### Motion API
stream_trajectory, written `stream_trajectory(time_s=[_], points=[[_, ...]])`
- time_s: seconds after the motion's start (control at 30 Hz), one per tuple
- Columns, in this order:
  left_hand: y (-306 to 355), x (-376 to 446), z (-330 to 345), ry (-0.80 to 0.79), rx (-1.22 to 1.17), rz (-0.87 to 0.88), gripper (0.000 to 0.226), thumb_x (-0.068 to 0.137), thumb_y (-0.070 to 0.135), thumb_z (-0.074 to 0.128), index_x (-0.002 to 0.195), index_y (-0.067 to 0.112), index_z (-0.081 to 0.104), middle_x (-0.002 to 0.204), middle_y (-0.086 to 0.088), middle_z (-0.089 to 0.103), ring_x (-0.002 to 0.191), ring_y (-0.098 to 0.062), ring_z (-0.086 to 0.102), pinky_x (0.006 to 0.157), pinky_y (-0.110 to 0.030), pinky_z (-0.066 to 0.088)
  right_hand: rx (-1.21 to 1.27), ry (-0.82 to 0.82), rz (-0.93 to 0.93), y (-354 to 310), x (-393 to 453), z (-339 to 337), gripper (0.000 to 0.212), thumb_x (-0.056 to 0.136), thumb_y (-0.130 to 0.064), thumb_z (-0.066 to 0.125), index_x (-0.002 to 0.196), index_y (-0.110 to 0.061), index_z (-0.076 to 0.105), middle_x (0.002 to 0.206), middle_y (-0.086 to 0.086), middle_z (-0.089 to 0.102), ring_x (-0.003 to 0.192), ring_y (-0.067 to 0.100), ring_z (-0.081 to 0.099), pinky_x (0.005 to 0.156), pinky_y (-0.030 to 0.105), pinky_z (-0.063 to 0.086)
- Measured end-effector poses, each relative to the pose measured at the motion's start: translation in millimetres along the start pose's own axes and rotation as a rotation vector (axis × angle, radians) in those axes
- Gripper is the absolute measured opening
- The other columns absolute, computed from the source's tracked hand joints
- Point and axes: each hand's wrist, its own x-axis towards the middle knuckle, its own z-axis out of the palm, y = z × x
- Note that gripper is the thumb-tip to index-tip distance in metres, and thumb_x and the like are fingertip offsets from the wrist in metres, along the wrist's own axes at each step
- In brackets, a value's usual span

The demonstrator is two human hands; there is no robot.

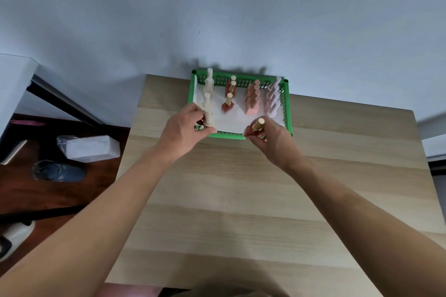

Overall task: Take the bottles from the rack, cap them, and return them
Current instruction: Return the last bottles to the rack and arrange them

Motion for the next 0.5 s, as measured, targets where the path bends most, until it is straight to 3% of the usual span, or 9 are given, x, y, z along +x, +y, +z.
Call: stream_trajectory(time_s=[0.1,0.3,0.5], points=[[-7,14,-6,0.041,-0.024,-0.023,0.037,0.078,0.04,0.08,0.108,0.021,0.067,0.099,0.012,0.059,0.072,0.001,0.055,0.066,-0.014,0.045,0.007,0.01,-0.004,-9,21,0,0.022,0.09,-0.029,0.072,0.102,-0.016,0.059,0.103,-0.002,0.073,0.085,0.014,0.071,0.081,0.043,0.058],[-14,26,-2,0.074,-0.044,-0.052,0.036,0.078,0.036,0.082,0.107,0.023,0.065,0.095,0.018,0.063,0.076,0.0,0.057,0.07,-0.021,0.05,-0.031,0.027,0.009,-14,52,8,0.019,0.09,-0.026,0.071,0.103,-0.017,0.061,0.104,-0.002,0.073,0.086,0.015,0.071,0.081,0.042,0.058],[-20,32,5,0.091,0.037,-0.078,0.03,0.081,0.041,0.077,0.103,0.021,0.071,0.095,0.007,0.072,0.079,-0.009,0.059,0.069,-0.031,0.053,-0.068,-0.007,0.014,-11,65,19,0.023,0.089,-0.023,0.072,0.108,-0.014,0.063,0.105,0.005,0.071,0.089,0.021,0.07,0.083,0.044,0.058]])
